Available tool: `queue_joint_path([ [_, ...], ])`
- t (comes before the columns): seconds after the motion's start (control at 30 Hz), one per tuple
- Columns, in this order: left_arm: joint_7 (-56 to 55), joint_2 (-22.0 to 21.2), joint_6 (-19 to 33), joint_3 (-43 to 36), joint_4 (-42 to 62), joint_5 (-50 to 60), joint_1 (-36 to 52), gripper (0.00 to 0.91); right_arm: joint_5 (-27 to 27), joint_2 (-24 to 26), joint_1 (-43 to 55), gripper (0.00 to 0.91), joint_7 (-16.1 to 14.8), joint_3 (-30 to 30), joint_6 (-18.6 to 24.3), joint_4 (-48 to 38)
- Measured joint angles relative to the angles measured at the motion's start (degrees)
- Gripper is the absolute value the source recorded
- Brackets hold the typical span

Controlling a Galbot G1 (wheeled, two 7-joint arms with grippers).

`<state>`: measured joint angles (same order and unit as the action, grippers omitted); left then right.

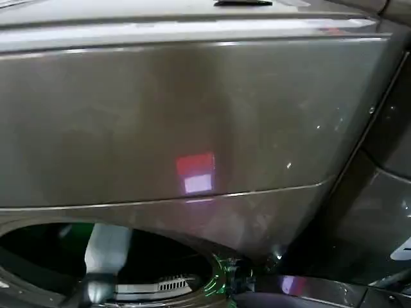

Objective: Grasp the clothes from the dryer.

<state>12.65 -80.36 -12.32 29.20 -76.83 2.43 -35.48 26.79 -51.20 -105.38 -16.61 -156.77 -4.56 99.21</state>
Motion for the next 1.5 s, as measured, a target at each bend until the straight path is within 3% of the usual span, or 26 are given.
queue_joint_path([
  [0.27,-5.8,-2.1,9.2,3.0,-9.5,-8.4,-8.5,0.000,0.2,0.2,-0.4,0.907,0.1,-0.7,0.4,0.1],
  [0.5,-8.2,-3.2,12.8,3.9,-15.1,-10.5,-14.1,0.000,0.5,0.4,-0.6,0.907,0.5,-0.8,0.6,-0.3],
  [1.5,-10.0,-4.7,12.4,4.5,-18.1,-9.3,-17.2,0.000,0.8,0.5,-1.5,0.907,-0.3,-2.1,-0.2,0.1],
])
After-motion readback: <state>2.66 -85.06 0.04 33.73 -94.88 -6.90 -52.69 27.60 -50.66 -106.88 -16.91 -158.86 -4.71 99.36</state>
